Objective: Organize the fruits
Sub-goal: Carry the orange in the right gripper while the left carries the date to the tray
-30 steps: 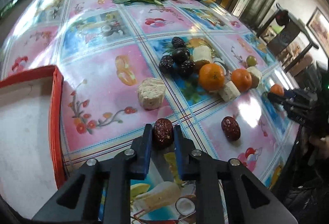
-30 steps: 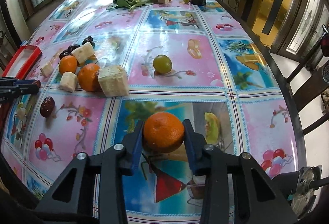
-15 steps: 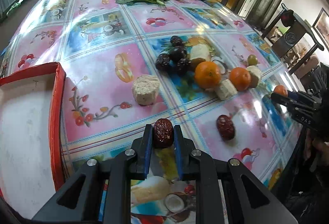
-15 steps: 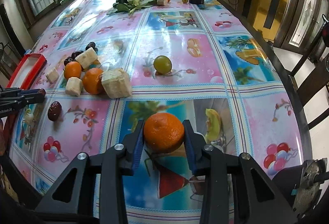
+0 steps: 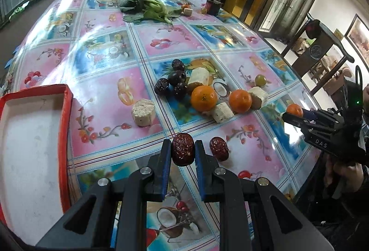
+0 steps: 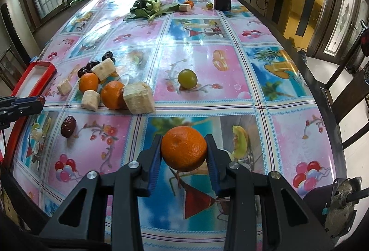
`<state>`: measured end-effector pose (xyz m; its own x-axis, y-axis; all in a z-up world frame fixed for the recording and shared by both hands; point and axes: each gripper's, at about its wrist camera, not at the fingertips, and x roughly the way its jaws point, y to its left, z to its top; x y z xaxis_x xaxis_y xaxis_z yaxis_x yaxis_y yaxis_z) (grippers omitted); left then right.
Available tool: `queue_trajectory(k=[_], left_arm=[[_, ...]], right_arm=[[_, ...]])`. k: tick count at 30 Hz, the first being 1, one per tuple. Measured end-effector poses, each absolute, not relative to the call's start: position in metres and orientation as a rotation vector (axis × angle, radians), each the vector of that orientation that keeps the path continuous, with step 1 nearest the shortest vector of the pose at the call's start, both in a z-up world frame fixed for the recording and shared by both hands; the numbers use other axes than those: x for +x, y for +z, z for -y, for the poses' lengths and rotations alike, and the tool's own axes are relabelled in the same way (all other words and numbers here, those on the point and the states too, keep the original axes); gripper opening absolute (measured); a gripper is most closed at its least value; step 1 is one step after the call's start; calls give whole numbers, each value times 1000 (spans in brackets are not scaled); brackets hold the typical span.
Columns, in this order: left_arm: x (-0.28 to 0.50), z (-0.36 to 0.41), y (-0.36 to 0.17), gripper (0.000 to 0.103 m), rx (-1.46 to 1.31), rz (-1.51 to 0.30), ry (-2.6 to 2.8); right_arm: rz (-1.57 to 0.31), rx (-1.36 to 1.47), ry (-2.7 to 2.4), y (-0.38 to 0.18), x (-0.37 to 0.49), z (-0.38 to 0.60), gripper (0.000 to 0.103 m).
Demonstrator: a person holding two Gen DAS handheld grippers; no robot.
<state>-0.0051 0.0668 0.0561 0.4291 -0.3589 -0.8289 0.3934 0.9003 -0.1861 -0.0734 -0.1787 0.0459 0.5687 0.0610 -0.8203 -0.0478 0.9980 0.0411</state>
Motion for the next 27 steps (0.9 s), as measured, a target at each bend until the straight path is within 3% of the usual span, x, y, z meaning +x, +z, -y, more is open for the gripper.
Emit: queue_trajectory(k=[14,27], left_arm=[[-23,-107,79,19,-45,-982,-361],[-51,-190,90,19,-83,-966,-178]], right_arm=[[-920,-36,157,76,-76,144,38],[-866,-119,375,97,-67,27,38]])
